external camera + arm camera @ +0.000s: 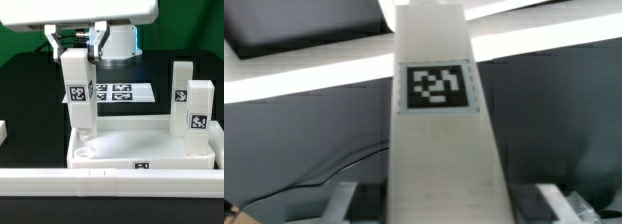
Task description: Assemble desk
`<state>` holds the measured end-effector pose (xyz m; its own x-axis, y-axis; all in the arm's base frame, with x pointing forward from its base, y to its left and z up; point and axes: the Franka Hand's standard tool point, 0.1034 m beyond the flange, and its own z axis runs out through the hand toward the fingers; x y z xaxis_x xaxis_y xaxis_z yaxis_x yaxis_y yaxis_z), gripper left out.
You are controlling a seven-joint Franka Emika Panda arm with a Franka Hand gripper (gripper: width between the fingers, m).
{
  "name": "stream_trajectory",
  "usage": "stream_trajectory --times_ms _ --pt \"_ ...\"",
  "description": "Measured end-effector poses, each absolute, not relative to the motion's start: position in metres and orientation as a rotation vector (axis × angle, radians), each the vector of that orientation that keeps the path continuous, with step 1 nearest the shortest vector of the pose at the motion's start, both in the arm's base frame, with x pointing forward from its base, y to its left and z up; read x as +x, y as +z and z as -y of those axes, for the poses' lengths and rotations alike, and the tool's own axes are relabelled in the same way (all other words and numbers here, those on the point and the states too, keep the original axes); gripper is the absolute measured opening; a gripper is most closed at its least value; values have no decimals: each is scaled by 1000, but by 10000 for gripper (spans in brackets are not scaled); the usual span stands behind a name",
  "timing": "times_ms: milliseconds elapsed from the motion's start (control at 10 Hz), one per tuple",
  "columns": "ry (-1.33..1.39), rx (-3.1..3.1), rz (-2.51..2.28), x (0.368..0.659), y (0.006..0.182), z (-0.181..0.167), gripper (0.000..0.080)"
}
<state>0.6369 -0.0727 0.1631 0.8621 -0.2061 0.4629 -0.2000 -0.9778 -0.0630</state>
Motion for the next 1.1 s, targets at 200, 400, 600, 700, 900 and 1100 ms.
stream_trajectory --times_ms 200,400,600,700,900,1100 --pt "-752 -3027 -323 644 156 77 290" --pt "-740 -3034 -322 641 148 76 290" --pt "-735 -3038 -320 639 144 75 290" --pt "-735 -3041 -317 637 141 74 290" --pt "-724 -3047 -318 634 135 74 290" --pt "-727 -3052 -319 633 131 75 290"
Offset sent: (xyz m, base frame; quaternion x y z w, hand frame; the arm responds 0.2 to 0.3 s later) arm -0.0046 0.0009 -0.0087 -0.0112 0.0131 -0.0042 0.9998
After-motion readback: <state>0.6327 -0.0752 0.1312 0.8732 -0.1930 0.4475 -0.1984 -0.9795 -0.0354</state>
